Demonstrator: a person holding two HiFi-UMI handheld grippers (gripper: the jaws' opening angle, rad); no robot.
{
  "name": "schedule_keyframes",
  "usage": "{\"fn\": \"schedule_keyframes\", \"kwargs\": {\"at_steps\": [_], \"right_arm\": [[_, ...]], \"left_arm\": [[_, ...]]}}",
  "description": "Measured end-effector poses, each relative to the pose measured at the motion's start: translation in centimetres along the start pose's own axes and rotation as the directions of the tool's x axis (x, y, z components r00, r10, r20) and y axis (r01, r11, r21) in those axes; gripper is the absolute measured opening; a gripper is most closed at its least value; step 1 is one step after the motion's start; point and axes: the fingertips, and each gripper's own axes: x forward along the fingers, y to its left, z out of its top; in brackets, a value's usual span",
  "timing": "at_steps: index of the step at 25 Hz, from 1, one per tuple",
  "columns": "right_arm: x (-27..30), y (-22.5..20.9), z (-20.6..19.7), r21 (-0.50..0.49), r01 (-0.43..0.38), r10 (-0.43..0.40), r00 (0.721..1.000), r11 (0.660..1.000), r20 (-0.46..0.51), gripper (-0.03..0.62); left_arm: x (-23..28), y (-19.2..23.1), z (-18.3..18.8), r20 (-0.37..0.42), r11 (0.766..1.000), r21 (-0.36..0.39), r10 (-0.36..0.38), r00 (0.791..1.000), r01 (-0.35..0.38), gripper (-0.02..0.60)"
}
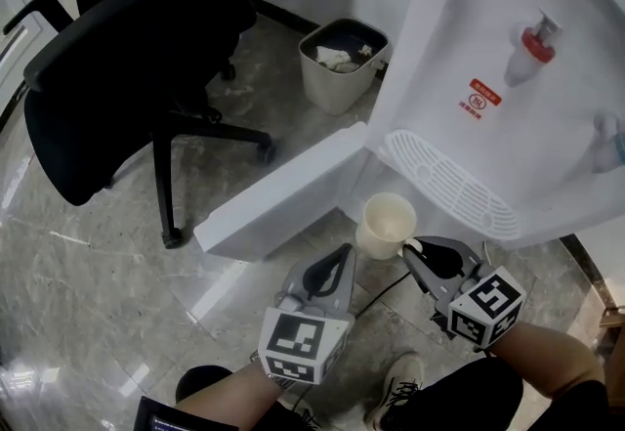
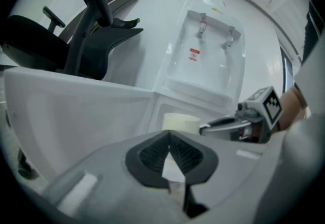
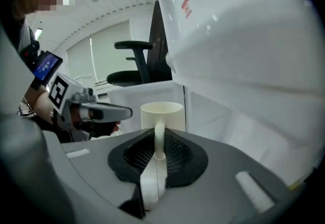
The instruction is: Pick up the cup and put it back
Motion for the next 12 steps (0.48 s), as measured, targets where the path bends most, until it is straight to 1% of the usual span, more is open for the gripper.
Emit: {"fn": "schedule_keyframes", "kwargs": {"at_steps": [3, 5, 6, 8, 9, 10, 12], "right_arm": [[-2.4, 1.7, 2.9, -0.065, -0.032, 0.036, 0.997, 0.997, 0.063, 0.048], [-4.0, 2.9, 5.2, -0.108, -0.045, 0.057, 0.992, 0.993, 0.116, 0.048], [-5.0, 3.6, 6.3, -0.111, -0.050, 0.065, 0.990, 0.993, 0.127, 0.048], [-7.3, 4.8, 7.8, -0.073, -0.058, 0.065, 0.993, 0.996, 0.096, 0.048], [-8.7, 5.5, 8.6, -0.051, -0.064, 0.068, 0.995, 0.997, 0.075, 0.048], [-10.1, 6.4, 9.6, -0.040, -0.072, 0.075, 0.995, 0.997, 0.062, 0.048], [-13.3, 8.1, 11.7, -0.050, -0.084, 0.086, 0.996, 0.995, 0.032, 0.048]], "left_arm": [[-0.7, 0.5, 1.4, 0.021, 0.999, -0.008, 0.042, 0.999, -0.042, 0.003], [-1.4, -0.1, 3.5, 0.050, 0.998, -0.036, 0.056, 0.997, -0.054, 0.003], [-2.1, -0.5, 4.7, 0.069, 0.997, -0.040, 0.067, 0.995, -0.064, 0.003], [-3.9, -1.0, 6.2, 0.092, 0.994, -0.027, 0.112, 0.989, -0.110, 0.003], [-4.8, -1.2, 6.4, 0.083, 0.990, -0.033, 0.139, 0.987, -0.137, 0.003], [-5.6, -1.6, 6.2, 0.054, 0.985, -0.045, 0.168, 0.984, -0.165, 0.003], [-7.4, -3.2, 5.3, -0.056, 0.975, -0.056, 0.214, 0.975, -0.217, 0.003]]}}
